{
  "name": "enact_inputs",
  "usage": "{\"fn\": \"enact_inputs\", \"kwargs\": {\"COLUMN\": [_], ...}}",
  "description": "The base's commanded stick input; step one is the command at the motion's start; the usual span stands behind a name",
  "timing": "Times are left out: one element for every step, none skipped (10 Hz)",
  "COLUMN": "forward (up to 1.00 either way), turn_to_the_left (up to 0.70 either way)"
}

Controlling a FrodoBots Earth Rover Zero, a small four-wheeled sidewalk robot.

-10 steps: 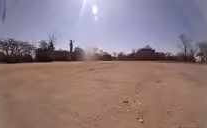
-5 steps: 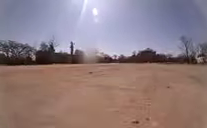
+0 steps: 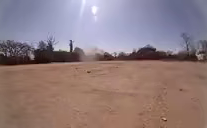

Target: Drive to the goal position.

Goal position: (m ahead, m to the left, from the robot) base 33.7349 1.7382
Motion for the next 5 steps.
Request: {"fn": "enact_inputs", "kwargs": {"forward": [1.00, 1.00, 1.00, 1.00, 1.00], "turn_to_the_left": [0.00, 0.00, 0.00, 0.00, 0.00]}}
